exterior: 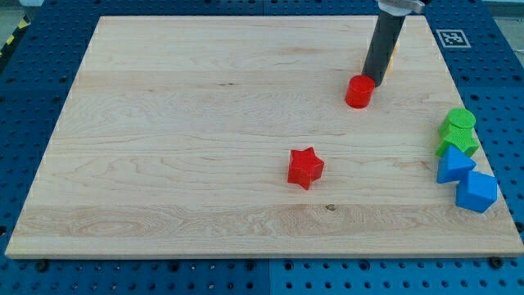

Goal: Move the red circle near to the red star

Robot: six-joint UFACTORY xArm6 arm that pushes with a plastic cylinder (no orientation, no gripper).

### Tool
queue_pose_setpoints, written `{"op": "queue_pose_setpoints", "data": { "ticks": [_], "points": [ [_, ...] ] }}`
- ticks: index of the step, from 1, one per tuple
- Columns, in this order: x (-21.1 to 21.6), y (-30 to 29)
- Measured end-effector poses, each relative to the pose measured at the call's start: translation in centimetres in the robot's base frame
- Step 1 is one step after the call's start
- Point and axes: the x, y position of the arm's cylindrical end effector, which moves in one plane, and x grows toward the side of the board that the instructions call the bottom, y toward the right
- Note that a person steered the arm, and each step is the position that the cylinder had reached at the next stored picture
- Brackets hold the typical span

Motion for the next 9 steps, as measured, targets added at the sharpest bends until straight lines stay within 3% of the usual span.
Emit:
{"op": "queue_pose_setpoints", "data": {
  "ticks": [3,6,9],
  "points": [
    [1.4,-0.9],
    [2.9,-7.0],
    [4.5,-3.4]
  ]
}}
